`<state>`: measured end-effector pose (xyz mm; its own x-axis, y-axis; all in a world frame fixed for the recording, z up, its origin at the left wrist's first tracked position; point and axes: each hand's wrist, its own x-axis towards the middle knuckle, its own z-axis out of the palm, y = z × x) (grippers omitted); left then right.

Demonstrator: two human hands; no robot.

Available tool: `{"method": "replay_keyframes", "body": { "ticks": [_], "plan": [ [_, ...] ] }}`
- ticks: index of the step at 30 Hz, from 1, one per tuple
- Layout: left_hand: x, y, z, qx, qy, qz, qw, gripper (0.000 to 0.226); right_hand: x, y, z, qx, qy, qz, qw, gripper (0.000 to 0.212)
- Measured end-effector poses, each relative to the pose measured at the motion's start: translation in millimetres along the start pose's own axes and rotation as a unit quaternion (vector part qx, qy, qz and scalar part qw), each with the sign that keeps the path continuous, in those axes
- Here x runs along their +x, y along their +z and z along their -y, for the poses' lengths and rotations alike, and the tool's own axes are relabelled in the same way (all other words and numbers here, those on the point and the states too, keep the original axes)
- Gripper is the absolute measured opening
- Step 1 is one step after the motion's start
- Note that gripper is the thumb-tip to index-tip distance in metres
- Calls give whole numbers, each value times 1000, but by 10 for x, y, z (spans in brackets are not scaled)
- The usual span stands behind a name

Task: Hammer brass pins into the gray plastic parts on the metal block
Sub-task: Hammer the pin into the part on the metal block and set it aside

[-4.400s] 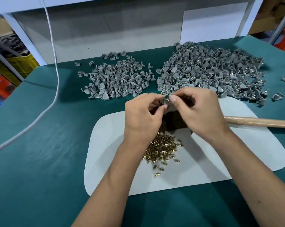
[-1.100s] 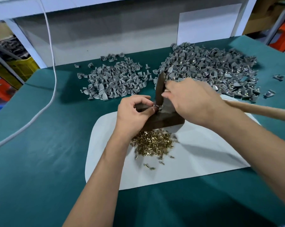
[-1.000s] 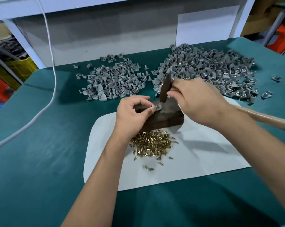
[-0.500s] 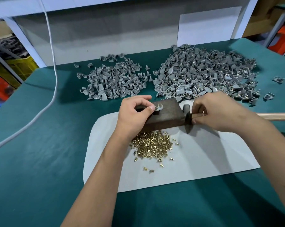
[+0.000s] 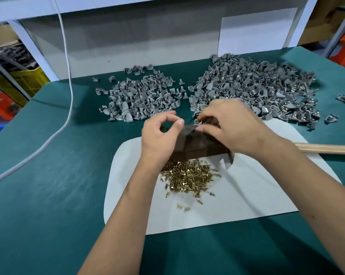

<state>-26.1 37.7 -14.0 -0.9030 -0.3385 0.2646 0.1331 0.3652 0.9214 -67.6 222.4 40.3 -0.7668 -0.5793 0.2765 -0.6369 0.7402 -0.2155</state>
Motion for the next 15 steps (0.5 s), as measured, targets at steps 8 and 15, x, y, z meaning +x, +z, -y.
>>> {"method": "replay_keyframes", "body": {
  "ticks": [8, 15],
  "plan": [
    [114, -127, 175, 16, -80, -212, 974, 16, 248, -76, -346, -54, 164, -8, 985, 49],
    [135, -120, 196, 14, -80, -230, 970, 12, 717, 67, -250, -18, 128, 3, 992, 38]
  ]
}}
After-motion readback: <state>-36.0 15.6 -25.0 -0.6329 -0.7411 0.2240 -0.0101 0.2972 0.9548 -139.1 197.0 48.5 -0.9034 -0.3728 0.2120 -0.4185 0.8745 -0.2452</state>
